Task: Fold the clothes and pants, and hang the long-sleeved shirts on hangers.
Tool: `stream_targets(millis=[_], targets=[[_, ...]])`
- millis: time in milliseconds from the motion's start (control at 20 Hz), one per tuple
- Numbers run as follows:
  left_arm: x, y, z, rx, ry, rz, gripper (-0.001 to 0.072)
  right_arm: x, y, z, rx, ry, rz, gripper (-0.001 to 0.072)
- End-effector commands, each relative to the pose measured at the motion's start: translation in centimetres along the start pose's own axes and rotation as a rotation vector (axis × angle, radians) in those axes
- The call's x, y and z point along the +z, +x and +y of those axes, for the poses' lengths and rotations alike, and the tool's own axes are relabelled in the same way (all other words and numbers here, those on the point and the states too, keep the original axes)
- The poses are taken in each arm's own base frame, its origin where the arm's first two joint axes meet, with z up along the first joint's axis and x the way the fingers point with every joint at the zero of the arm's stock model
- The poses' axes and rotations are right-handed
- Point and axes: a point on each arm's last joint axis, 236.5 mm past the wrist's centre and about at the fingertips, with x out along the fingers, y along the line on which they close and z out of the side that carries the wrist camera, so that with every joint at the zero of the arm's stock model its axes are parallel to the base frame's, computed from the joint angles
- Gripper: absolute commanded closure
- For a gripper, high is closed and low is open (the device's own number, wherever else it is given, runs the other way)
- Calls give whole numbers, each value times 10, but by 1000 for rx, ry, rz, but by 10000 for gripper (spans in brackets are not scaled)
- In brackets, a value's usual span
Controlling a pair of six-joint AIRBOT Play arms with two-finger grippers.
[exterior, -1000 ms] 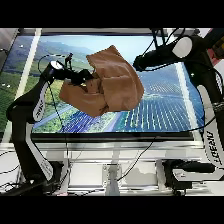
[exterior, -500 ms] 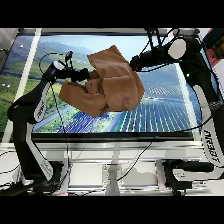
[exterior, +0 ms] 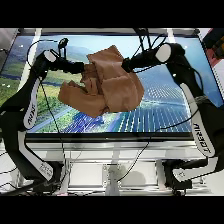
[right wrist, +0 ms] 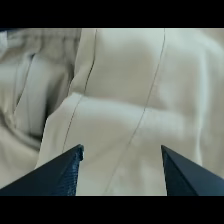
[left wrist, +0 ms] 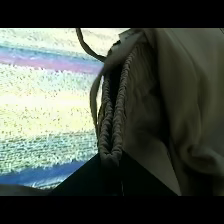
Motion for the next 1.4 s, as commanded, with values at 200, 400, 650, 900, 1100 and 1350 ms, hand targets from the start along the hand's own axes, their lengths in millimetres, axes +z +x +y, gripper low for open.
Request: stream_targets(millis=[200,400,650,900,1100,1350], targets=[[-44,-27,5,89,45,166,673,-29,68,50,38,-105,75,139],[-60,-58,11,168,56,83,673,-35,75,55,40,-119,90,139],[-125,-85,18,230,-96,-98,672,-40,85,63,54,-121,99,143],[-156,-85,10,207,-149,-94,671,-48,120,105,99,-167,103,142],[-158,-79,-2,189,-131,-82,671,-43,147,144,127,-219,42,121],[-164,-71,-15,169,-102,-59,670,-62,190,140,80,-197,50,124]])
